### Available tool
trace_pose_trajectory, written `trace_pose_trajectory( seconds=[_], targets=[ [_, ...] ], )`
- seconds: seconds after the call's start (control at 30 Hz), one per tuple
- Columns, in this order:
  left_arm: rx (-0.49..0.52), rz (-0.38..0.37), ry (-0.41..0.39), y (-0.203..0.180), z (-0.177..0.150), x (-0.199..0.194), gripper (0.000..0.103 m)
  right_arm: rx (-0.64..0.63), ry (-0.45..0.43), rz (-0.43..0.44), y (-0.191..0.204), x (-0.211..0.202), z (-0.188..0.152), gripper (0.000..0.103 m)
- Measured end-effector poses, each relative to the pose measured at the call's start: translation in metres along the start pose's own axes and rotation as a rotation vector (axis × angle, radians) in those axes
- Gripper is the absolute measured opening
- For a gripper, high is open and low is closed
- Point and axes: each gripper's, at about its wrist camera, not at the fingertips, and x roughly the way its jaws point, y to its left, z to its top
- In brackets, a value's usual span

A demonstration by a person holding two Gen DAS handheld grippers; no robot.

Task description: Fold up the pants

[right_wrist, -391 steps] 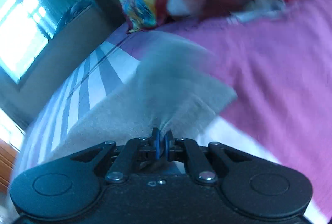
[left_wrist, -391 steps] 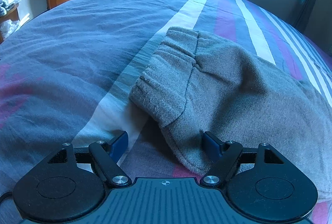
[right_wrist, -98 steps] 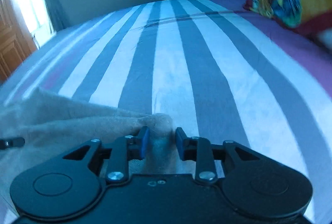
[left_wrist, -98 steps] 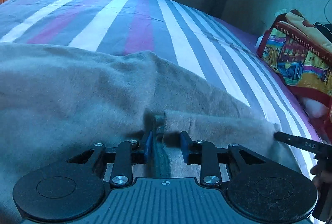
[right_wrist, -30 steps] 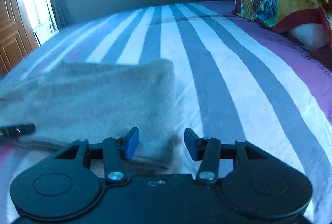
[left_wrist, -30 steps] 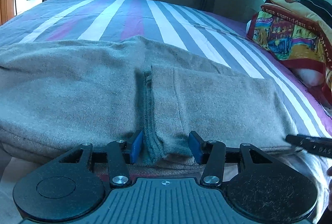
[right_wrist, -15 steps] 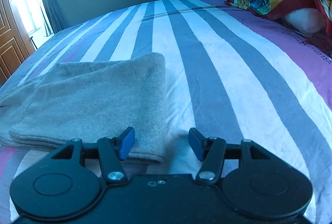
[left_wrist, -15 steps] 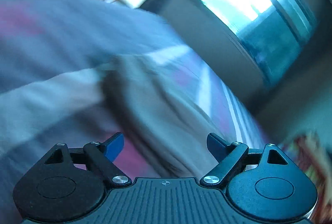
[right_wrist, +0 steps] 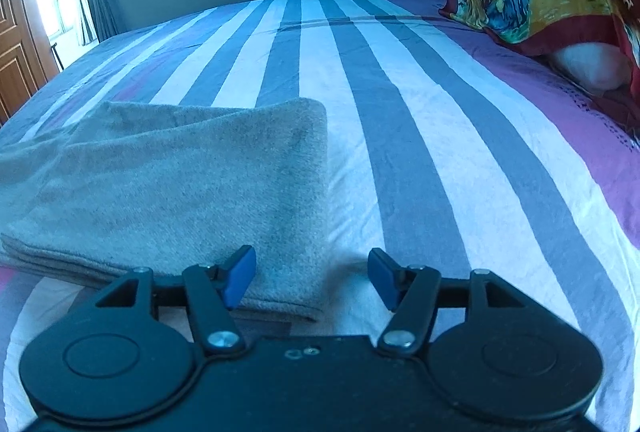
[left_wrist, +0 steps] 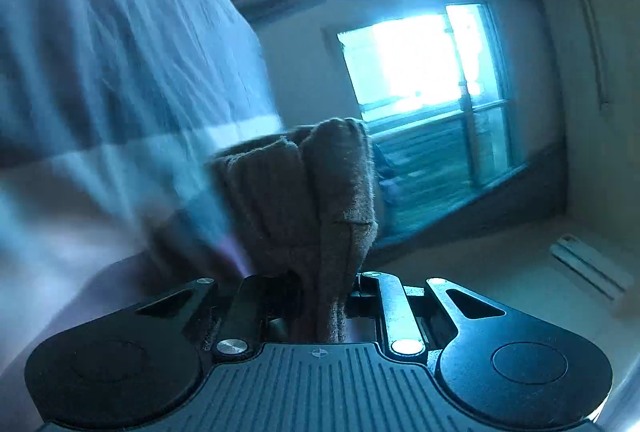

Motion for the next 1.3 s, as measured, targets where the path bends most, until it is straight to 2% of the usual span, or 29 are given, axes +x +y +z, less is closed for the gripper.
trace_pose_trajectory(
  seconds=[0.07, 0.23, 0.3, 0.33, 0.4, 0.5, 0.57, 0.7, 0.83, 0.93, 1.1, 1.23, 1.3],
  targets=[
    [-0.029, 0.183, 0.041, 0.032, -0.007, 0.002, 0.014, 0.001, 0.003, -0.005, 0.001, 0.002, 0.001, 0.062],
    [0.030, 0.249, 0.060, 0.019, -0.005, 0.014, 0.015, 0.053, 0.014, 0.012, -0.004, 0.009, 0.004, 0.063],
    [0.072, 0.281, 0.071, 0.005, -0.003, 0.015, 0.015, 0.065, -0.020, 0.022, -0.008, 0.002, 0.005, 0.062],
    [0.100, 0.273, 0.072, -0.008, 0.004, 0.017, 0.014, 0.071, -0.048, 0.029, -0.011, -0.003, 0.005, 0.062],
    [0.196, 0.268, 0.071, -0.040, 0.004, 0.019, 0.014, 0.091, -0.103, 0.033, -0.024, -0.012, 0.006, 0.062],
    [0.412, 0.247, 0.077, -0.106, -0.002, 0.027, 0.014, 0.134, -0.165, 0.016, -0.051, -0.021, 0.008, 0.062],
    [0.570, 0.218, 0.081, -0.151, -0.018, 0.040, 0.014, 0.164, -0.189, 0.010, -0.070, -0.024, 0.008, 0.062],
    [0.787, 0.133, 0.148, -0.222, -0.071, 0.076, 0.014, 0.228, -0.223, 0.003, -0.107, -0.032, 0.004, 0.062],
    [0.975, 0.054, 0.280, -0.274, -0.150, 0.105, 0.014, 0.282, -0.250, -0.020, -0.138, -0.038, -0.009, 0.062],
    [1.102, 0.015, 0.397, -0.296, -0.207, 0.113, 0.014, 0.305, -0.255, -0.029, -0.152, -0.040, -0.027, 0.062],
    [1.276, -0.004, 0.614, -0.284, -0.316, 0.121, 0.014, 0.365, -0.240, -0.009, -0.170, -0.038, -0.052, 0.061],
    [1.383, 0.057, 0.760, -0.250, -0.386, 0.124, 0.021, 0.405, -0.253, 0.016, -0.177, -0.036, -0.050, 0.061],
    [1.447, 0.067, 0.760, -0.247, -0.401, 0.125, 0.027, 0.414, -0.253, 0.028, -0.179, -0.036, -0.052, 0.062]
  ],
)
